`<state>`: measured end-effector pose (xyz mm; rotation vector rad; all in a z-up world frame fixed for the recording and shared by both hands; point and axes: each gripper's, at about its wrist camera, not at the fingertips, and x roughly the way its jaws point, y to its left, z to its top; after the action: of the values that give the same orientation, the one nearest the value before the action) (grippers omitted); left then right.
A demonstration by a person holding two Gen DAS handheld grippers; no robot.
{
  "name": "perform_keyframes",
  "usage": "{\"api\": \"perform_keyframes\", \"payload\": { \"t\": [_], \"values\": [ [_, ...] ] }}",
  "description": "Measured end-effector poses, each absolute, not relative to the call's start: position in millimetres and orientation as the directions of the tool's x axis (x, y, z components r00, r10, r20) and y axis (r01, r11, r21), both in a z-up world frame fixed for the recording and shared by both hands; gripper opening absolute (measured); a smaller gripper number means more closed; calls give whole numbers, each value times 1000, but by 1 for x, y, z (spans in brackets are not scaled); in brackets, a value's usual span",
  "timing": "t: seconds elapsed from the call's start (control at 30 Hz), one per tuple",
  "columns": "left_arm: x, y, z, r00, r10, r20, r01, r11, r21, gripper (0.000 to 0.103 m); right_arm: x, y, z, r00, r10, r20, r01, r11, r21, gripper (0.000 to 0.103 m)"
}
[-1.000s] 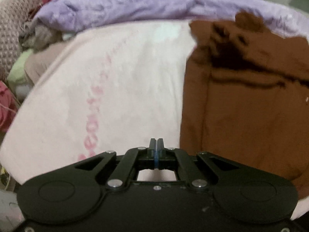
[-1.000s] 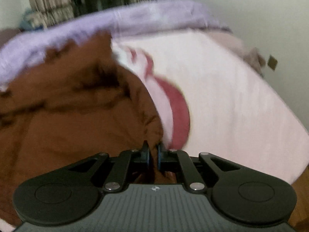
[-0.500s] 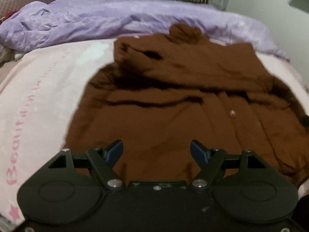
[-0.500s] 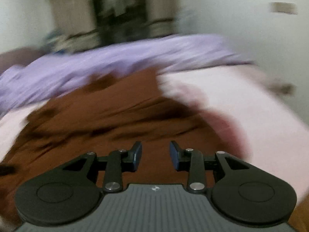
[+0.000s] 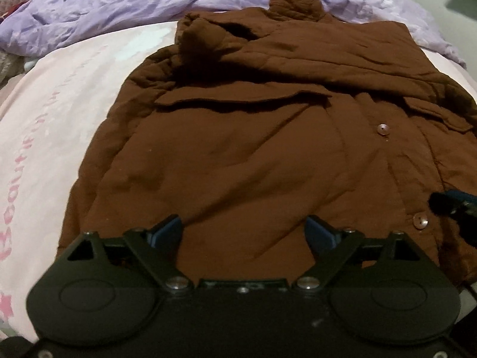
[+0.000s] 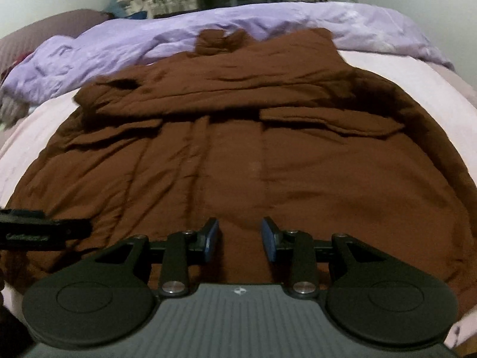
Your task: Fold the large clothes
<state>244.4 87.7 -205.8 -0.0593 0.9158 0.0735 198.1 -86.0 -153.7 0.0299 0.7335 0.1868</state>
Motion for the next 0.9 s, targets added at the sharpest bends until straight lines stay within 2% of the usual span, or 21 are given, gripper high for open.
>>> {"api": "perform_keyframes", "payload": {
  "t": [0.03,0.1,0.3,0.37,0.4,0.43,0.47,0.5,0.57,0.67,0.77,0.9],
  "values": [
    [243,89,-205,607,43,-793,-91,996,-15,93,199,-93,-154,722,197,-664,-162,980,115,27],
    [232,97,-203,606,59,-793,-99,995,-2,93,199,-108,-154,717,200,-667,-148,980,135,27],
    [215,141,-203,613,91,-785,-123,992,19,95,201,-160,-153,736,36,-676,-1,999,52,32],
    [207,153,-202,613,136,-778,-145,988,58,94,204,-189,-154,718,-65,-693,83,997,-8,32],
    [204,158,-202,612,168,-773,-156,984,91,96,205,-201,-154,697,-149,-701,134,988,-76,31],
    [200,162,-203,607,221,-763,-179,974,140,98,204,-212,-154,689,-190,-700,161,981,-107,22],
    [197,167,-204,603,242,-760,-188,969,159,101,201,-225,-152,692,-170,-702,165,983,-75,22],
    [194,171,-204,603,235,-762,-189,971,149,101,199,-237,-151,687,-163,-708,188,981,-43,27],
    [195,178,-200,603,204,-771,-190,976,110,98,197,-252,-150,694,-118,-710,204,978,37,27],
    [206,161,-181,650,218,-728,-162,976,147,97,199,-242,-138,732,-93,-675,189,979,70,28],
    [229,135,-160,724,142,-675,-89,990,113,98,210,-206,-116,799,-28,-601,86,994,68,30],
    [267,94,-152,762,48,-646,-6,998,66,98,233,-137,-99,841,120,-528,-105,993,58,44]
  ]
}}
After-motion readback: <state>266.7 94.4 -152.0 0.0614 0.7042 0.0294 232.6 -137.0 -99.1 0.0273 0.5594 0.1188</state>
